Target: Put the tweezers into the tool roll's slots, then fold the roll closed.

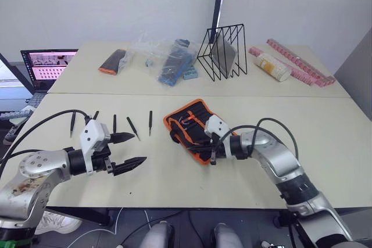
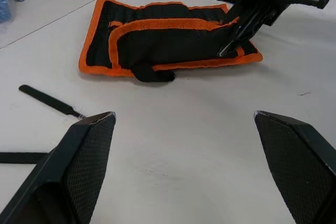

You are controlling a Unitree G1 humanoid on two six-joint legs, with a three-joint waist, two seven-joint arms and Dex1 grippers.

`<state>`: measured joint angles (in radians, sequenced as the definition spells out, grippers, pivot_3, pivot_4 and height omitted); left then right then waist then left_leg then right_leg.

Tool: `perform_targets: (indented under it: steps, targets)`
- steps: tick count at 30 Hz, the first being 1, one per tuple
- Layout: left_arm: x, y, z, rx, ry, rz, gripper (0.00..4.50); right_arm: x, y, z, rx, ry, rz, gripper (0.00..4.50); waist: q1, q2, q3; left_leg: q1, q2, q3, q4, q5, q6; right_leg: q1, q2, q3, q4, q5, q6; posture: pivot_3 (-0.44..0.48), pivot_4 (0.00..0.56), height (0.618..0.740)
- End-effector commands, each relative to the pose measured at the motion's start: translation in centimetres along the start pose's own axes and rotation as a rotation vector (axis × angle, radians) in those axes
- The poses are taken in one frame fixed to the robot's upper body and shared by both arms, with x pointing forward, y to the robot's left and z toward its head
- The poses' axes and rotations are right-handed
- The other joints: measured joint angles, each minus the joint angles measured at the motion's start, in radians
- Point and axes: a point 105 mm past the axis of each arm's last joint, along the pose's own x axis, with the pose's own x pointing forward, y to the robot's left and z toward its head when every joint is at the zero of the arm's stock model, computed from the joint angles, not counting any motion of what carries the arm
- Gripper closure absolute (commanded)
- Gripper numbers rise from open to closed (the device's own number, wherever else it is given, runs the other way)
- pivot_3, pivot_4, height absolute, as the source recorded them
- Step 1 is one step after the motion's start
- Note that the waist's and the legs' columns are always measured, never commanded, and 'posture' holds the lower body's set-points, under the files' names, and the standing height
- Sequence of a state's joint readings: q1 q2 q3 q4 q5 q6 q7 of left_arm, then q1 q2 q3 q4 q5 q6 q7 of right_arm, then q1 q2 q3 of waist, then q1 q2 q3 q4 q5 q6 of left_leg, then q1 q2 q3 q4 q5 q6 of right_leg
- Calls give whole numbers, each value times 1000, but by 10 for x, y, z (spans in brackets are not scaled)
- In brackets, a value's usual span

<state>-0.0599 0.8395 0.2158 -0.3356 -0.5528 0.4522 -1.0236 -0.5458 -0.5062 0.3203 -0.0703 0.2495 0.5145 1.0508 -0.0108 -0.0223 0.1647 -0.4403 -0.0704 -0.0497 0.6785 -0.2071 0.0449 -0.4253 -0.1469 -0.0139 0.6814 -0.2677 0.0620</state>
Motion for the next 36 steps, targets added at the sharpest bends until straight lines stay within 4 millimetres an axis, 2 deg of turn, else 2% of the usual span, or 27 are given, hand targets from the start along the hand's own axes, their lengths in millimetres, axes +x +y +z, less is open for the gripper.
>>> perform_targets:
  steps: [1, 7, 10, 16, 21, 26, 29, 33, 36]
  targets:
    - [4, 1, 8, 68, -1, -56, 0, -7, 17, 13, -122, -12, 63, 4484, 0, 0, 0, 0, 0, 0, 0, 0, 0, 0, 0, 0, 0, 0, 0, 0, 150, 687]
    - [28, 6, 10, 123, 19, -163, 0, -18, 34, 6, -200, 55, 97, 4484, 5, 0, 0, 0, 0, 0, 0, 0, 0, 2, 0, 0, 0, 0, 0, 0, 150, 687]
    - [49, 13, 11, 169, 32, -203, 0, -19, 34, 0, -225, 94, 64, 4484, 10, -1, 0, 0, 0, 0, 1, 0, 0, 2, 0, -1, 0, 0, 0, 0, 150, 687]
    - [84, 13, 22, 271, 25, -337, 0, -20, 30, -3, -226, 114, -2, 4484, 13, -2, 0, -1, -1, 0, 1, 0, 0, 3, 0, -1, 0, 0, 0, 0, 150, 687]
    - [108, 16, 18, 343, 59, -401, 0, -22, 30, -2, -220, 112, -29, 4484, 11, -2, 0, -1, -1, 0, 2, 0, 1, 3, 0, -1, 1, 0, 0, 0, 150, 687]
    - [118, 18, 5, 418, 133, -451, 0, -25, 29, -1, -218, 110, -50, 4484, 9, -2, 0, -1, -1, 0, 2, 0, 1, 3, 0, -1, 1, 0, 0, 0, 150, 687]
    - [124, 16, 7, 415, 123, -480, 835, -25, 26, -1, -212, 110, -69, 4500, 8, -2, 0, -1, -1, 0, 2, 0, 1, 3, 0, -1, 1, 0, 1, 0, 150, 687]
    - [130, 17, 8, 444, 131, -487, 2174, -25, 19, -4, -204, 119, -105, 4500, 9, -3, 1, -1, -1, 0, 3, 0, 1, 3, 0, -2, 1, 0, 1, 0, 150, 687]
    - [144, 26, 6, 509, 157, -412, 3223, -28, -10, -10, -250, 166, -261, 4500, 8, -3, 0, -1, -1, 0, 3, 0, 1, 3, 0, -2, 1, 0, 1, 0, 150, 687]
